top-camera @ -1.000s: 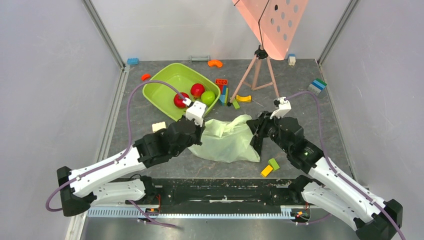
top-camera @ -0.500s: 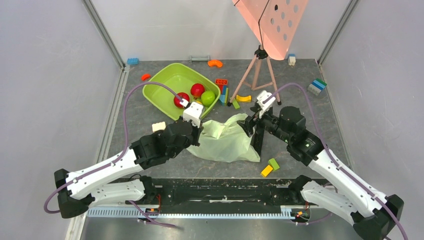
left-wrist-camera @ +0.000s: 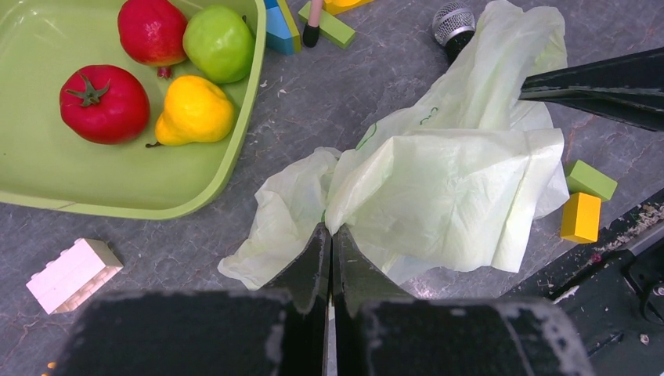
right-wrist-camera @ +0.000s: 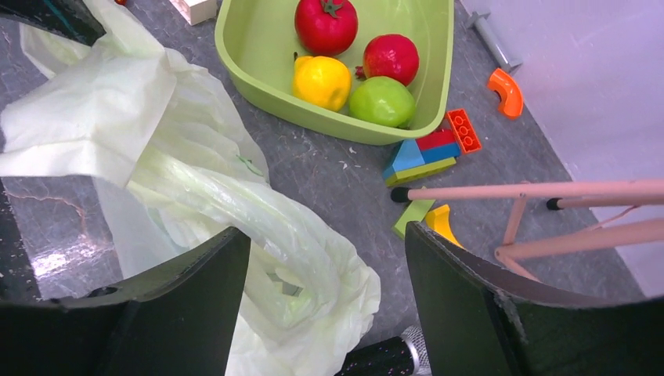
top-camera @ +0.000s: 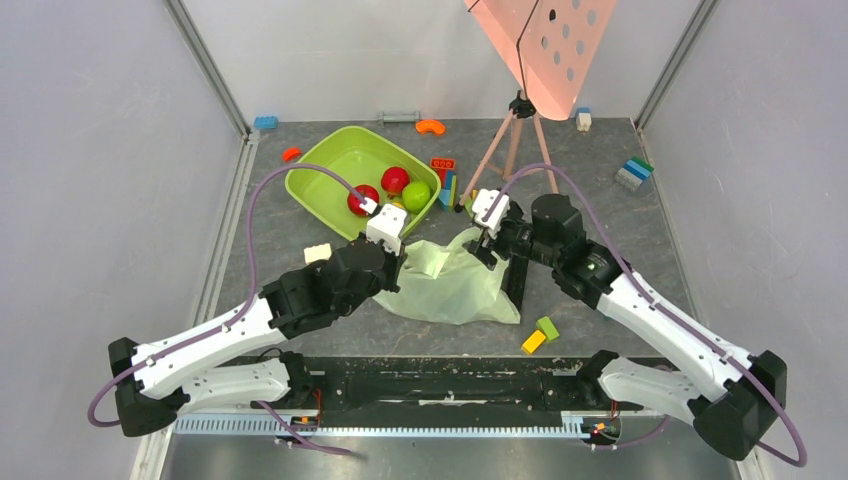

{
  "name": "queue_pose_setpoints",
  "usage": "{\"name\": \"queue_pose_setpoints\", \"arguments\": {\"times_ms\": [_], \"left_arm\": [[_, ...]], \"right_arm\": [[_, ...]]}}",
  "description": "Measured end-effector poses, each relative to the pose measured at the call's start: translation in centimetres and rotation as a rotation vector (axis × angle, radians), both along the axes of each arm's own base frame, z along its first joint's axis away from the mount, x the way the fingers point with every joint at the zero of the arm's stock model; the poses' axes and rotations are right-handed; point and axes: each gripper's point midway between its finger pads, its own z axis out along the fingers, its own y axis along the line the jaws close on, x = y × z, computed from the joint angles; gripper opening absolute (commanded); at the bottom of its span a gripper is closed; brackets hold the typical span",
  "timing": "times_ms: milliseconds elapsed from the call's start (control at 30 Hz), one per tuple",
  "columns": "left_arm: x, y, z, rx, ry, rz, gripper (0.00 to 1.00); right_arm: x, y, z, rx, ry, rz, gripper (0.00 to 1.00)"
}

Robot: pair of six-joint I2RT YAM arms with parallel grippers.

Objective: Take the fake fruits out of the plastic bag
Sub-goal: Untie the plastic bag at the center of the board.

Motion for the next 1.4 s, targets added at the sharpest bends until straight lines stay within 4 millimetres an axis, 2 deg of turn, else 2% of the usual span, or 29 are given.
{"name": "queue_pose_setpoints", "arguments": {"times_ms": [100, 300, 367, 433, 533, 667, 800, 1033, 1167, 1333, 1400], "left_arm": [[0.0, 0.0, 0.0, 0.001, 0.0, -0.001, 0.02], [0.0, 0.0, 0.0, 0.002, 0.0, -0.001, 0.02], [0.0, 0.0, 0.0, 0.002, 0.0, -0.001, 0.02], [0.0, 0.0, 0.0, 0.002, 0.0, 0.0, 0.02], [0.1, 0.0, 0.0, 0.003, -0.002, 0.003, 0.03], [0.2, 0.5, 0.1, 0.003, -0.012, 0.024, 0.04], [0.4, 1.2, 0.0, -0.012, -0.014, 0.066, 0.07], [0.5, 2.6, -0.1, -0.079, -0.009, 0.164, 0.11], [0.4, 3.2, 0.3, -0.136, -0.005, 0.205, 0.13], [0.2, 3.6, 0.3, -0.167, 0.003, 0.225, 0.3], [0.2, 3.8, 0.2, -0.169, 0.005, 0.227, 0.46]], "right_arm": [[0.4, 0.7, 0.0, -0.023, -0.015, 0.019, 0.71], [0.6, 2.4, -0.5, -0.069, -0.033, 0.073, 0.51], [0.6, 3.0, -0.9, -0.089, -0.034, 0.093, 0.38], [0.6, 3.4, -1.4, -0.107, -0.032, 0.11, 0.14], [0.7, 3.5, -2.1, -0.118, -0.012, 0.101, 0.0], [1.5, 3.1, -1.6, -0.073, 0.009, 0.011, 0.0], [1.7, 1.9, -1.0, 0.051, 0.031, -0.119, 0.0], [1.6, -0.7, -0.4, 0.374, 0.187, -0.404, 0.0], [0.7, -2.0, -1.6, 0.586, 0.331, -0.536, 0.0], [-0.5, -3.2, -2.7, 0.788, 0.444, -0.606, 0.0], [-0.9, -3.4, -2.7, 0.842, 0.46, -0.601, 0.0]]}}
